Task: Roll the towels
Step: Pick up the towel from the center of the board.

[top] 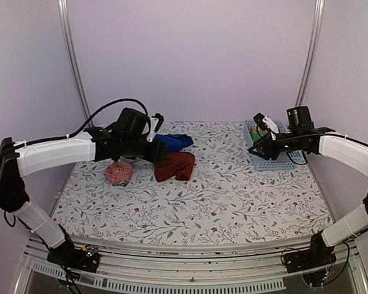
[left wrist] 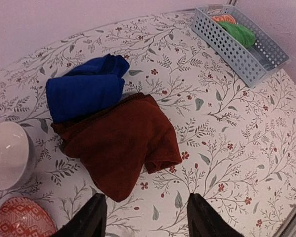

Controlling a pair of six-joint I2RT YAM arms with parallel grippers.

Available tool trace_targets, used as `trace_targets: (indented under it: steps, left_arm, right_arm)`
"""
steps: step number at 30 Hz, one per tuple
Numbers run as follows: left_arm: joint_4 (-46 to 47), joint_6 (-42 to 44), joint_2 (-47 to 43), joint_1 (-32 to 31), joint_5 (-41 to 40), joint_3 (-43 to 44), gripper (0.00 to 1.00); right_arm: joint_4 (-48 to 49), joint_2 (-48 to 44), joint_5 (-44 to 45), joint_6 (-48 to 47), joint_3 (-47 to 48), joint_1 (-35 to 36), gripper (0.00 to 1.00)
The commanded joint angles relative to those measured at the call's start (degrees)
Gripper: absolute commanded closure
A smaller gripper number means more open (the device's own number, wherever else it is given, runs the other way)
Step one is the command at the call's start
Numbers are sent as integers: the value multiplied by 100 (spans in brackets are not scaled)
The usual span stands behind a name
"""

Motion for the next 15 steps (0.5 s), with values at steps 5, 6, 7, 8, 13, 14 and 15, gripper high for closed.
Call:
trace_targets:
  steps: [5,6,7,8,13,14,15]
  left_arm:
    - [-794,-846,1268,-69,180,981,58]
    - [-857,-927,1413,4,153,1094,59]
    - [-920,-997,1557,74,128,1214,59]
    - [-988,-1064,1679,176,114,1314,57]
    - [-1142,-1291,2181,618,81,1645,48]
    - [-1122,-1304,2260,705,103,1685,48]
    - [-1103,-1317,2341,792,137,1732,49]
  right_arm:
    - [-742,665,-753,-641,433,472,63]
    - [-791,693,-770,-675,449,494,63]
    - [-839,708,-781,-713,463,514,63]
    - [-874,704,-775,-744,463,530,64]
    - [-927,541,-699,-891,333,570,64]
    - [-925,515,-677,-919,296,575,64]
    - [-920,494,-649,-943,271,580,64]
